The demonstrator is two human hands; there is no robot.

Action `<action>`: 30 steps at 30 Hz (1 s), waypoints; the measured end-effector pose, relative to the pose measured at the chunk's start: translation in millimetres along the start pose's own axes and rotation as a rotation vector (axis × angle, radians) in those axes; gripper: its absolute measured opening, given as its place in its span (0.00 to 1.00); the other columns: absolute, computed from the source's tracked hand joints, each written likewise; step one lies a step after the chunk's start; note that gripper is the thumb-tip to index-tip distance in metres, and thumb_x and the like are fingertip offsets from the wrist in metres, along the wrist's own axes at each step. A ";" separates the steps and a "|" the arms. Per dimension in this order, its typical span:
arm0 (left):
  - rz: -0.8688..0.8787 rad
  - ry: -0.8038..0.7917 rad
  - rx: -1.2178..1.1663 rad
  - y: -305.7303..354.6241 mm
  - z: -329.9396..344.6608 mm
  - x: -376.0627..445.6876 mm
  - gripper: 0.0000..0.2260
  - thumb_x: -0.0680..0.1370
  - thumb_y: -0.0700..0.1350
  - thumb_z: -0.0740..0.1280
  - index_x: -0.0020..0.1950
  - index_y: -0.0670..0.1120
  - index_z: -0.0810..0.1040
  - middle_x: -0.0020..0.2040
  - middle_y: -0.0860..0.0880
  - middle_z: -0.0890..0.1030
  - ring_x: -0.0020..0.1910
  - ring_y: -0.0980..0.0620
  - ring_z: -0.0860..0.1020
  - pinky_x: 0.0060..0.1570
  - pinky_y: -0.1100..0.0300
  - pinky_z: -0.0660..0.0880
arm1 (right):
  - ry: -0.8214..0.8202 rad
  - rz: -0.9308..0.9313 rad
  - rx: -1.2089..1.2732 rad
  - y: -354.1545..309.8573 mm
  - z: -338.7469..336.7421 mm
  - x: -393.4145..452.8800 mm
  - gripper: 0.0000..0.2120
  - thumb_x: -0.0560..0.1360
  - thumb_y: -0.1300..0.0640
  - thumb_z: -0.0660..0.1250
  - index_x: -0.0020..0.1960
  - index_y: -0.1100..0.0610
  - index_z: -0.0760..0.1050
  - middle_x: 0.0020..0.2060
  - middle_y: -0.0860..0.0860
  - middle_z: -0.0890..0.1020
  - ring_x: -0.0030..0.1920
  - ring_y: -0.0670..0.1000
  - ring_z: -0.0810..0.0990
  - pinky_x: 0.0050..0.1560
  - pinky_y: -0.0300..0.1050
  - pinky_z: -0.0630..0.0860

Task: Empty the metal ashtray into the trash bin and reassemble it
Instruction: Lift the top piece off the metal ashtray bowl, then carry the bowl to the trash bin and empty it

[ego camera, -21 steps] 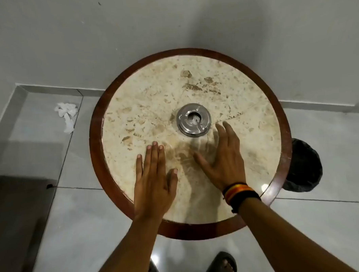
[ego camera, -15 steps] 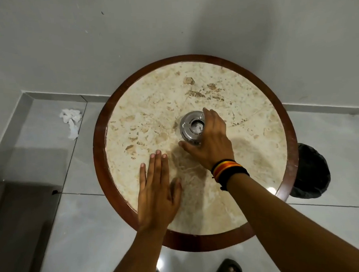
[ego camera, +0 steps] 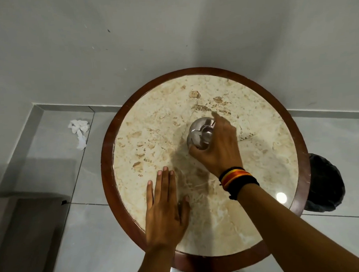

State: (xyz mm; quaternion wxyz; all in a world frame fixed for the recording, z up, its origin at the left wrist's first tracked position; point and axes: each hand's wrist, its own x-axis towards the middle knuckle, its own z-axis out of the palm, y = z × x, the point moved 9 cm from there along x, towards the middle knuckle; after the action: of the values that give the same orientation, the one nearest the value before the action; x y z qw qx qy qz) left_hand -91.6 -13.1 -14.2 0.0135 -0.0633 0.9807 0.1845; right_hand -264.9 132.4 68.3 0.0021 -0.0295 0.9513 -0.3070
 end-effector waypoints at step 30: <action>-0.010 -0.007 0.037 2.9 -2.3 1.0 0.33 0.84 0.59 0.54 0.86 0.46 0.55 0.87 0.47 0.56 0.87 0.47 0.53 0.84 0.40 0.55 | -0.192 -0.134 -0.270 14.5 22.0 -55.6 0.13 0.82 0.51 0.60 0.61 0.49 0.80 0.47 0.49 0.85 0.44 0.53 0.83 0.38 0.45 0.76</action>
State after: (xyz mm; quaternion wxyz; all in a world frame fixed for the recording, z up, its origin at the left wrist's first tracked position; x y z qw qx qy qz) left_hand -93.0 -11.4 -11.1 0.0188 -0.0673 0.9836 0.1664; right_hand -209.7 134.5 41.2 0.0685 -0.1220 0.9752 -0.1715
